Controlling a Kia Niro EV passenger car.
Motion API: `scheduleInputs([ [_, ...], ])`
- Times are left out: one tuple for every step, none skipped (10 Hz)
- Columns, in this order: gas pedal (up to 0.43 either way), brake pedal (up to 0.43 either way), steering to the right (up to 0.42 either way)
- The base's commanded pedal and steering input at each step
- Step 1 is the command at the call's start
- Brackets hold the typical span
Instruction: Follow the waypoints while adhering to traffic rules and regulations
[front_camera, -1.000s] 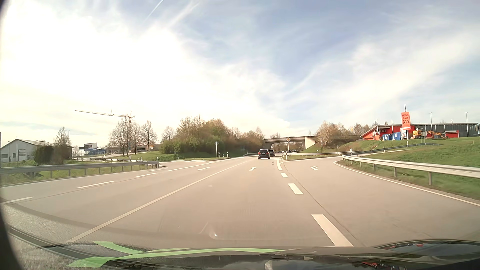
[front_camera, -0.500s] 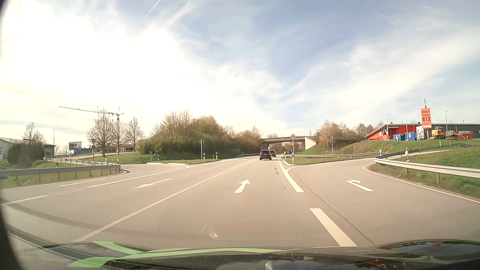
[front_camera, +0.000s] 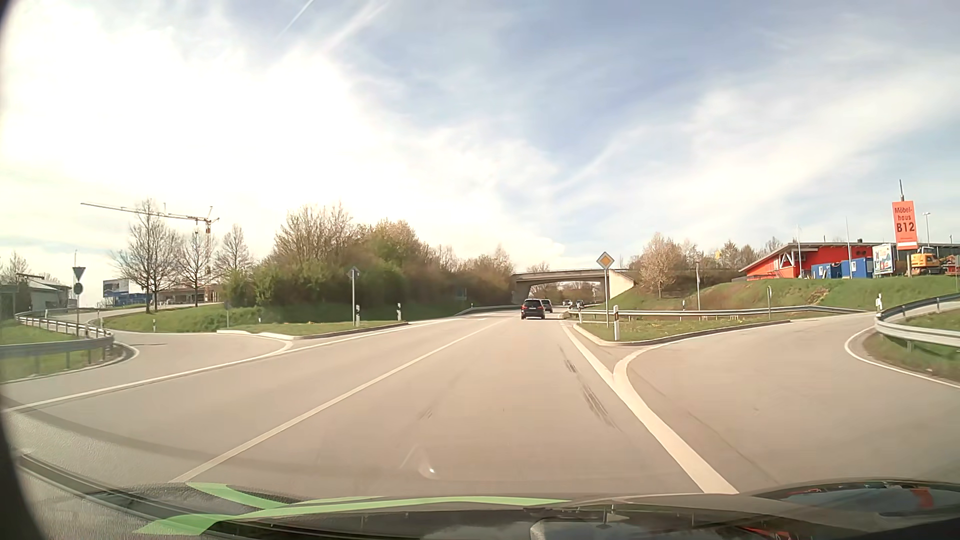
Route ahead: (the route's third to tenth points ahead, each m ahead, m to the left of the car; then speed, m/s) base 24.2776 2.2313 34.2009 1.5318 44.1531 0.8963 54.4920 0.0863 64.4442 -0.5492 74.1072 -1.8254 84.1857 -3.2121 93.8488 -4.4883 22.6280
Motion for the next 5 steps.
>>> scheduleInputs([
  [0.177,0.000,0.006],
  [0.189,0.000,0.006],
  [0.189,0.000,0.006],
  [0.189,0.000,0.006],
  [0.189,0.000,0.006],
])
